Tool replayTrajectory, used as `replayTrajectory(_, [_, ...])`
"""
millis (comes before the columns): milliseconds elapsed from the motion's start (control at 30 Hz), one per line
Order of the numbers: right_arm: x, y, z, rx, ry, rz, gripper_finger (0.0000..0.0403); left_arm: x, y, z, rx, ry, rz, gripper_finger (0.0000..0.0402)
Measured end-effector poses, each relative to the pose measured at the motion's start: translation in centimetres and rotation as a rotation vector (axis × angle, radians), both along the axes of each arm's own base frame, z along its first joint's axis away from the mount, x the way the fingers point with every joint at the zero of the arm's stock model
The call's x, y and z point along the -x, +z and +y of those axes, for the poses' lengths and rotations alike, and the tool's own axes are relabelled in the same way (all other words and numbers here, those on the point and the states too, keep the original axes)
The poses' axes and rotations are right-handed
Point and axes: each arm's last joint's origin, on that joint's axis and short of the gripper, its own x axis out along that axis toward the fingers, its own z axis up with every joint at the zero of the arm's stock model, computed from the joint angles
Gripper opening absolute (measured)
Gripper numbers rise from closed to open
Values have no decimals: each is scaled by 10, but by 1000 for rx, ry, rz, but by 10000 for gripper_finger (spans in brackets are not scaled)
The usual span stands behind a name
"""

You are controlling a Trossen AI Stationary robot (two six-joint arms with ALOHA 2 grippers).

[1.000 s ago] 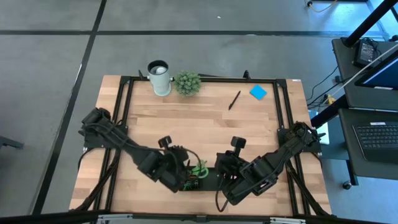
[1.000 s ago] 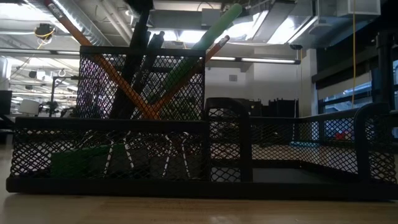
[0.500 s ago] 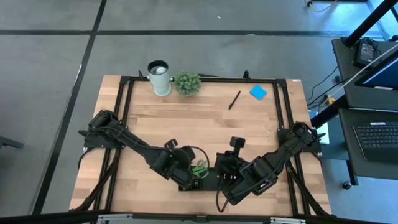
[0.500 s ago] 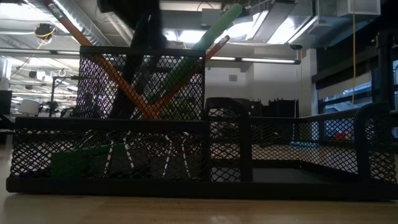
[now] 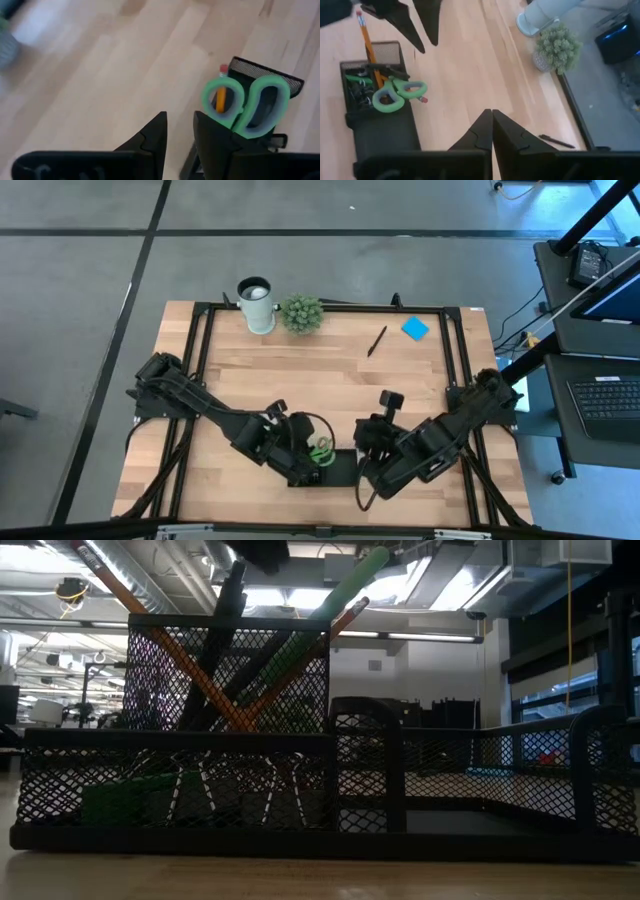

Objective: Pick and place office supplies into organizer
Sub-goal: Put the black pen into the black desk organizer

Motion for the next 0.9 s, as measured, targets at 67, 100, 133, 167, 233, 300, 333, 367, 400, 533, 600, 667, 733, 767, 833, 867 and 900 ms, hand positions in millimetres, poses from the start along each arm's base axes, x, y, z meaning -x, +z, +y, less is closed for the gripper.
replayTrajectory(67, [3,8,-7,-28,-18,-20,12,6,9,1,-50,-23,-14,88])
replayTrajectory(100, [5,12,-11,-46,-23,-25,12,11,14,3,-87,-33,-11,88])
replayTrajectory(133, [7,16,-16,-64,-30,-29,12,17,19,6,-114,-33,-4,88])
replayTrajectory(167, [9,21,-21,-87,-39,-34,12,22,24,9,-126,-26,-2,88])
replayTrajectory(233, [11,28,-32,-140,-69,-43,12,31,33,18,-146,2,6,88])
replayTrajectory(300, [11,33,-43,-168,-88,-46,12,38,41,25,-181,20,3,88])
replayTrajectory(333, [11,35,-48,-168,-97,-49,12,42,44,28,-197,26,0,88])
replayTrajectory(367, [10,37,-53,-164,-100,-49,12,45,48,31,-212,33,-5,88])
replayTrajectory(400, [10,39,-58,-165,-105,-48,12,48,51,34,-221,41,-13,88])
replayTrajectory(533, [7,44,-82,-232,-129,-20,12,56,59,47,-245,65,12,88])
replayTrajectory(600, [4,45,-93,-254,-143,-4,12,58,62,53,-249,68,27,88])
replayTrajectory(667, [0,45,-107,-270,-171,6,12,57,63,59,-251,46,53,88])
replayTrajectory(733, [-4,45,-122,-275,-203,11,12,54,64,65,-250,18,89,88])
replayTrajectory(767, [-5,45,-129,-276,-223,11,12,52,64,70,-246,9,105,88])
replayTrajectory(833, [-9,45,-146,-275,-260,14,12,47,63,79,-236,-11,128,88])
replayTrajectory(867, [-10,45,-154,-280,-281,15,12,44,64,84,-227,-26,137,88])
replayTrajectory(900, [-11,45,-163,-284,-301,16,12,41,64,89,-216,-43,143,88])
